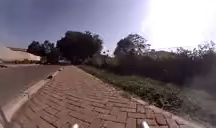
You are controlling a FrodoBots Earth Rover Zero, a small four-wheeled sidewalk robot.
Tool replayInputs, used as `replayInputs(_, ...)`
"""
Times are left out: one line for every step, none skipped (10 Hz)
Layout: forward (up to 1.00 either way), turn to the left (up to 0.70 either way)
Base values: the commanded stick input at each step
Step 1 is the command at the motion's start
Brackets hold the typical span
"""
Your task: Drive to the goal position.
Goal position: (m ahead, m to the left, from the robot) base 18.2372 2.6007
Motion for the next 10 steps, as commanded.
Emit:
replayInputs(1.00, 0.40)
replayInputs(1.00, 0.40)
replayInputs(1.00, 0.40)
replayInputs(0.07, 0.03)
replayInputs(0.00, 0.00)
replayInputs(0.00, 0.00)
replayInputs(0.00, 0.00)
replayInputs(0.00, 0.00)
replayInputs(0.00, 0.00)
replayInputs(0.00, 0.00)
